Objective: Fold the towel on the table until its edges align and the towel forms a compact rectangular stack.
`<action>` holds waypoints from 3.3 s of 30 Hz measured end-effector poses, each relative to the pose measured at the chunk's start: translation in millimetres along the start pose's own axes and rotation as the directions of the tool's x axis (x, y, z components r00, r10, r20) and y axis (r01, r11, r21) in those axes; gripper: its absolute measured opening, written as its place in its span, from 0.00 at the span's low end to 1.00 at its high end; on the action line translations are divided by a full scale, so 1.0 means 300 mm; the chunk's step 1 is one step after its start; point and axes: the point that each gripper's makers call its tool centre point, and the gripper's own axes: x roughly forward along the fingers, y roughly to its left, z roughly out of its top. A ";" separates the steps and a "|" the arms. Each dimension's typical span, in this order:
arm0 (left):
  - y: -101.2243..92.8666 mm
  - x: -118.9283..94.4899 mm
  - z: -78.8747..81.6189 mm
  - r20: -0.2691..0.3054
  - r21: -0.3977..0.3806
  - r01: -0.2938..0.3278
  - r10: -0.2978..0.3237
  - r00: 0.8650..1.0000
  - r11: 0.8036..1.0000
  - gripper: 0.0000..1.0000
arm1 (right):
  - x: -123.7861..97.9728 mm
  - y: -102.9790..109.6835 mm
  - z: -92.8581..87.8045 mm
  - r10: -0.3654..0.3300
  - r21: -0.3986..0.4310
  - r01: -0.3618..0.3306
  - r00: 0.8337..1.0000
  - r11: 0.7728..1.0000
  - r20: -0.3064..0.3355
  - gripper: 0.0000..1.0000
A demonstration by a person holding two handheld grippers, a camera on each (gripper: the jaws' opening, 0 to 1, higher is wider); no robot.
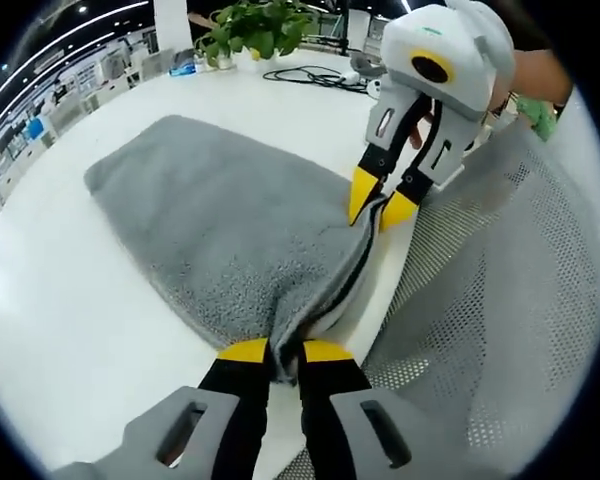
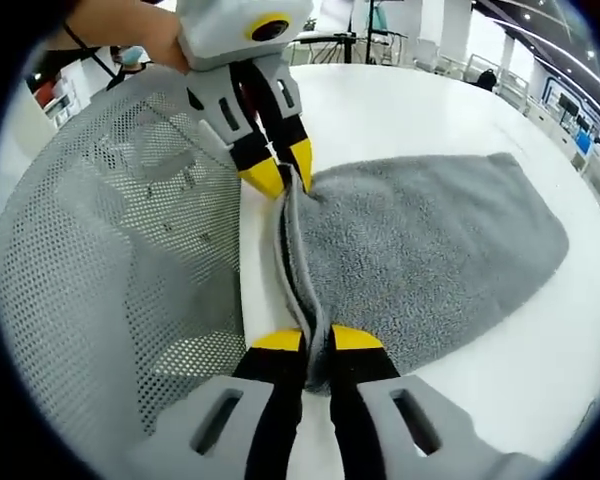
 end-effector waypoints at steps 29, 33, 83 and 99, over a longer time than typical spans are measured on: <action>0.049 -0.236 0.209 0.295 -0.303 0.027 0.067 0.953 0.953 0.07 | -0.190 0.000 0.204 0.000 0.387 -0.113 0.960 0.915 0.281 0.05; 0.051 -0.263 0.235 0.319 -0.294 0.019 0.079 0.945 0.956 0.07 | -0.232 -0.014 0.218 -0.016 0.421 -0.121 0.951 0.899 0.308 0.05; 0.189 -0.362 0.529 0.476 -0.093 -0.075 0.110 0.873 0.993 0.19 | -0.422 -0.331 0.360 -0.156 0.572 -0.079 0.924 0.816 0.350 0.04; 0.235 -0.249 0.421 0.319 -0.031 -0.140 0.143 0.937 0.990 0.14 | -0.396 -0.380 0.358 -0.130 0.609 -0.116 0.930 0.784 0.345 0.04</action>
